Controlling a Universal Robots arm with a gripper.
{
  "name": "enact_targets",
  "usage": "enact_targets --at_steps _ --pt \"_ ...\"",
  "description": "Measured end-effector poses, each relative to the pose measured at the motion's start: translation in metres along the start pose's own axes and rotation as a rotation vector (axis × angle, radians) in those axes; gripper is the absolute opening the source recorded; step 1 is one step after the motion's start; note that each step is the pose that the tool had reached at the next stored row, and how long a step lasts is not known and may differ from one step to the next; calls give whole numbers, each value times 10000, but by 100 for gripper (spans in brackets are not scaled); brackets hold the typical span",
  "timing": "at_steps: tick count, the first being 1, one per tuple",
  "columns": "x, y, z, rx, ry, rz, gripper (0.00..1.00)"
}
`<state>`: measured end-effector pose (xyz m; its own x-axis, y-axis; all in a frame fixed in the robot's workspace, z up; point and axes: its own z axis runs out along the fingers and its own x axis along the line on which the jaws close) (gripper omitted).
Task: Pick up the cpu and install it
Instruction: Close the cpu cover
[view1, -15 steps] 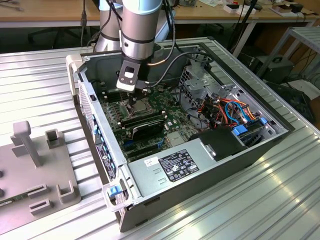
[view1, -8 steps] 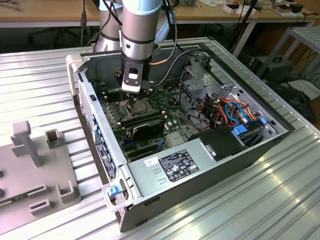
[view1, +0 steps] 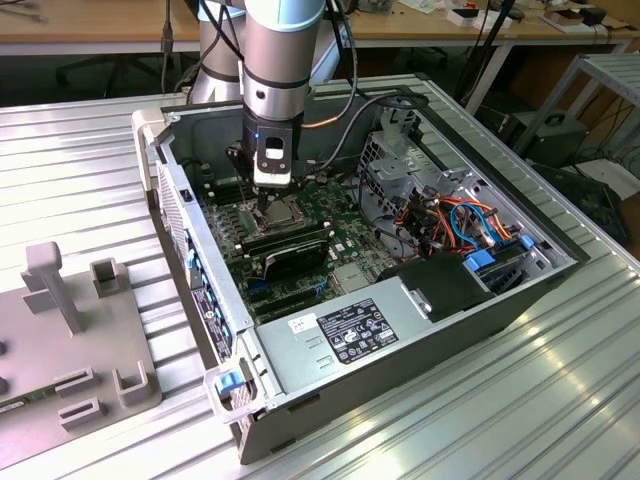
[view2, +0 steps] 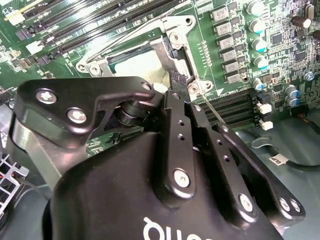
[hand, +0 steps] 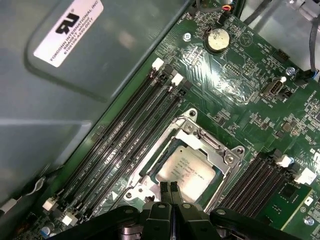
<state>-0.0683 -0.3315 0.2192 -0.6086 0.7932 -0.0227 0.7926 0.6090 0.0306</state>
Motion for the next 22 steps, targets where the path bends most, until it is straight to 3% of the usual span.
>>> enact_targets --at_steps 3,5,9,17,22 --pt "0 0 0 -6 8 -269 11" --pt "0 0 0 -22 30 -996 11" --pt "0 0 1 -42 56 -1836 11" --pt "0 0 1 -44 59 -1931 11" --pt "0 0 1 -56 75 -2473 11"
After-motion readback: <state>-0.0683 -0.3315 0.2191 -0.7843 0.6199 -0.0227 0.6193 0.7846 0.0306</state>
